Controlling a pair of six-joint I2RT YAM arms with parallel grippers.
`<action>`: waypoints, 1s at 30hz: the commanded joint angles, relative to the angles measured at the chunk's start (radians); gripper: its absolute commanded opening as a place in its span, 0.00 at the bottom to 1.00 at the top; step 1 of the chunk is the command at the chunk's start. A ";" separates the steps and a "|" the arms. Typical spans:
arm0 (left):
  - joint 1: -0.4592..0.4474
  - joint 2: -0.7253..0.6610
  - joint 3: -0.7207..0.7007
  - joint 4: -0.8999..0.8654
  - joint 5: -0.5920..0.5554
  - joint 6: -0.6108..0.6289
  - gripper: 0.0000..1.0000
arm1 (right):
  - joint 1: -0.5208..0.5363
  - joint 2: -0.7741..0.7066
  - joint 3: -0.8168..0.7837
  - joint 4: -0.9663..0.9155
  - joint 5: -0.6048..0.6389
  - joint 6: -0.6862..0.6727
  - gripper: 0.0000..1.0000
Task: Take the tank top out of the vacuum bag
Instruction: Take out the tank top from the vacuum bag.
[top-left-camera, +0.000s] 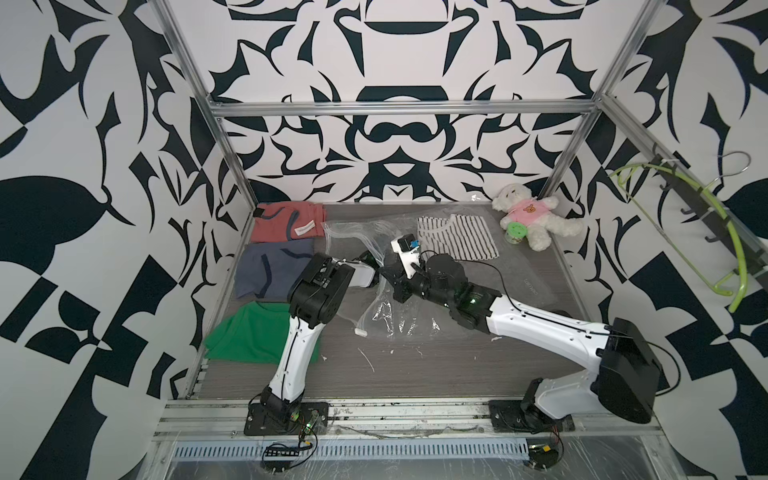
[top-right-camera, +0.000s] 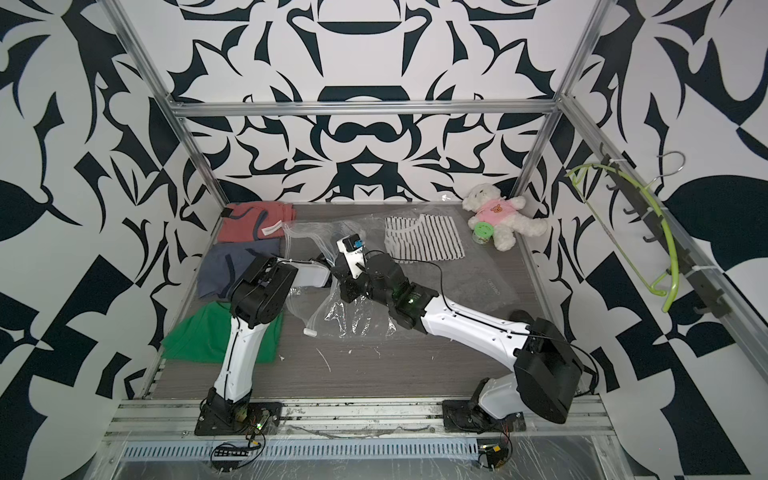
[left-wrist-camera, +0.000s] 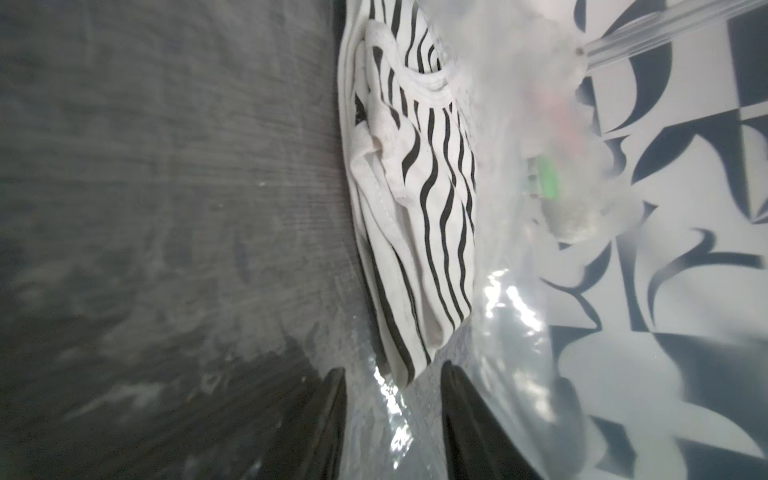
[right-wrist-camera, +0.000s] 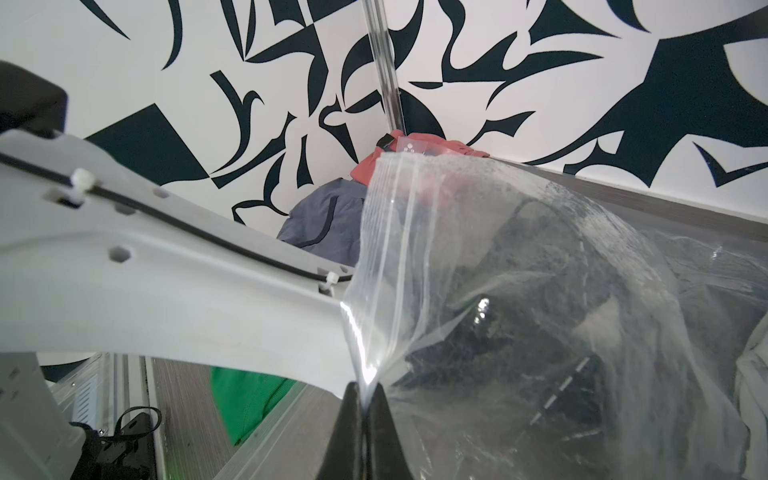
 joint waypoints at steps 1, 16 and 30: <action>-0.011 0.045 0.057 -0.018 0.031 -0.006 0.45 | 0.005 -0.022 0.002 0.096 -0.037 0.007 0.00; -0.040 0.139 0.175 -0.063 0.025 -0.039 0.55 | 0.007 -0.027 -0.030 0.217 -0.244 0.050 0.00; -0.051 0.194 0.264 -0.153 0.030 -0.055 0.55 | 0.007 -0.014 -0.031 0.222 -0.237 0.047 0.00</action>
